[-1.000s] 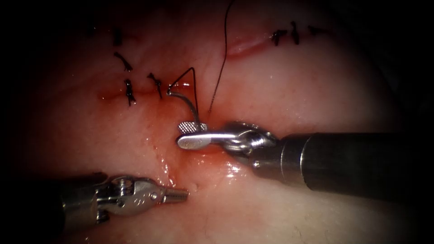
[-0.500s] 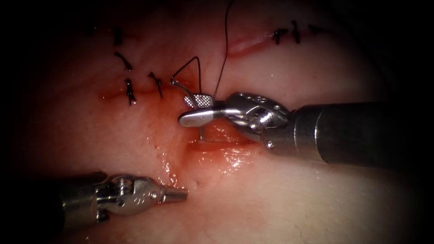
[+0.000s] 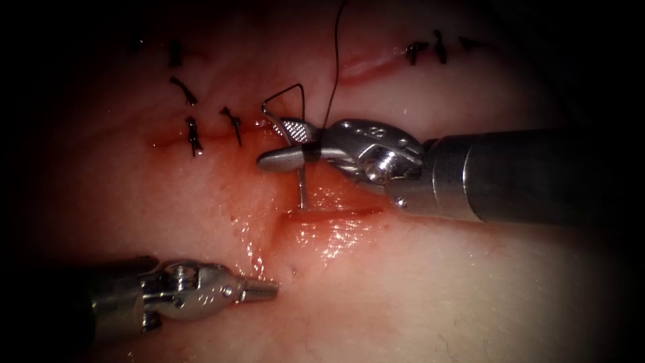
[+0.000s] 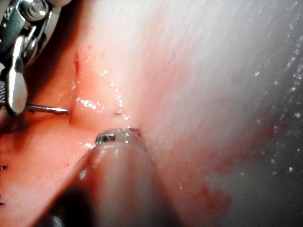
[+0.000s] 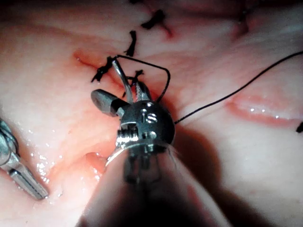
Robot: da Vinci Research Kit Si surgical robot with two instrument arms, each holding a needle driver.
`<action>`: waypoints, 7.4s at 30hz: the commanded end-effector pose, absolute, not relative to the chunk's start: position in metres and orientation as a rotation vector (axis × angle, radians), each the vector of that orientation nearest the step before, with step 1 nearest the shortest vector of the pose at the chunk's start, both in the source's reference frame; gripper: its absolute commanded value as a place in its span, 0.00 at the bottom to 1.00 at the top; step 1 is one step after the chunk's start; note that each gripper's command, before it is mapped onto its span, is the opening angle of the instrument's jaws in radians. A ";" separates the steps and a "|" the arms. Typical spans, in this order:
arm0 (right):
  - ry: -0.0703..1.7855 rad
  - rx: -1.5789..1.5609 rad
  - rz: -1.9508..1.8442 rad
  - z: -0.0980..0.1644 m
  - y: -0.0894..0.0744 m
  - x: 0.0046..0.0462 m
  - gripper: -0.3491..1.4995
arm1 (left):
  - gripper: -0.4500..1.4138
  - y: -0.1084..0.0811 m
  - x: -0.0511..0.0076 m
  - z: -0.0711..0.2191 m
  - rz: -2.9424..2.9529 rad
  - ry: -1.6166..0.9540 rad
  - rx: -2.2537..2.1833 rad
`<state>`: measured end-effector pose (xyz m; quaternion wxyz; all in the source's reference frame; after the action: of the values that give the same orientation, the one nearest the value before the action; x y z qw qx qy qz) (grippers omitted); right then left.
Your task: Wound Closure
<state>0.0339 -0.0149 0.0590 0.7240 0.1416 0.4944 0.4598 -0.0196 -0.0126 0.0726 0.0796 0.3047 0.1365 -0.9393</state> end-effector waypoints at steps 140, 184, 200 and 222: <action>1.248 0.470 0.592 0.054 -0.025 0.0249 0.60 | 0.00 -0.008 -0.0237 0.063 -2.332 1.550 2.232; 0.963 0.258 0.398 0.059 -0.029 0.0315 0.00 | 0.00 -0.006 -0.0173 0.045 -2.247 0.971 2.347; 0.992 0.485 0.381 0.048 -0.036 0.0340 0.00 | 0.00 -0.003 -0.0152 0.051 -2.493 0.628 2.335; 1.016 0.097 0.403 0.051 -0.028 0.0308 0.79 | 0.00 0.001 -0.0066 0.051 -2.834 0.306 2.076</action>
<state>0.0298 -0.0286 0.0510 0.8567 0.0453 0.4771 0.1907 -0.0061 0.0007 0.0501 -0.1924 0.5765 0.0847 -0.7896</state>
